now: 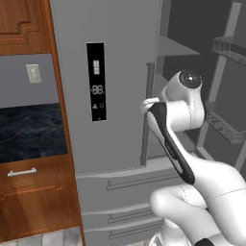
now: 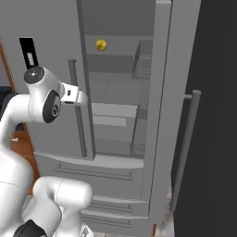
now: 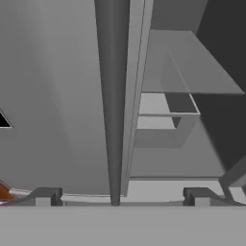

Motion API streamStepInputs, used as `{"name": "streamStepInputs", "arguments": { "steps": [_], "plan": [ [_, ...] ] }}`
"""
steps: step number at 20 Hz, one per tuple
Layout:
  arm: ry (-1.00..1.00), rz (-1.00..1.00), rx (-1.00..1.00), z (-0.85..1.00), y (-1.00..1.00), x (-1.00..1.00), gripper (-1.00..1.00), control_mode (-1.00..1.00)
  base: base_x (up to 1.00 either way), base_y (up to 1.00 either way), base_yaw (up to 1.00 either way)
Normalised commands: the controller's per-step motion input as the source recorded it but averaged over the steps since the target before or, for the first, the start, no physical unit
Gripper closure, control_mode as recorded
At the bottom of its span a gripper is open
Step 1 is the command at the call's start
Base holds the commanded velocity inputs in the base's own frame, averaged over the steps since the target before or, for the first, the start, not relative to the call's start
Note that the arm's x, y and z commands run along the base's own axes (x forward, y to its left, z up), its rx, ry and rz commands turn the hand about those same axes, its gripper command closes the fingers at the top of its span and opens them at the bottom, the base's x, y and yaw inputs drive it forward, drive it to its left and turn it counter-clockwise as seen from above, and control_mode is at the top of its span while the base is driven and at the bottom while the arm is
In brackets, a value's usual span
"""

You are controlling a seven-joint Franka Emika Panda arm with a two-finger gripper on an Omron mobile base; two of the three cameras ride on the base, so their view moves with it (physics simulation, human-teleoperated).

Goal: Retrieve a lemon from the fridge and place it on the cutting board with the fish.

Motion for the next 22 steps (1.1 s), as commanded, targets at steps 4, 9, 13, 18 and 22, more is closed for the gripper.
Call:
{"name": "streamStepInputs", "arguments": {
  "steps": [4,9,13,18,22],
  "plan": [
    [0.00,0.00,0.09,0.00,0.00,0.41,-1.00,-1.00,0.00,0.00,0.00],
    [-0.02,-0.04,0.06,0.00,0.02,0.54,-1.00,-1.00,0.00,0.00,0.00],
    [-0.01,-0.12,0.00,0.00,0.00,0.50,-1.00,-1.00,0.00,0.00,0.00],
    [-0.08,-0.08,0.00,0.00,0.16,0.58,-1.00,-1.00,0.00,0.00,0.00],
    [-0.04,0.00,0.00,0.00,0.23,0.37,-1.00,-1.00,0.00,0.00,0.00]
  ]
}}
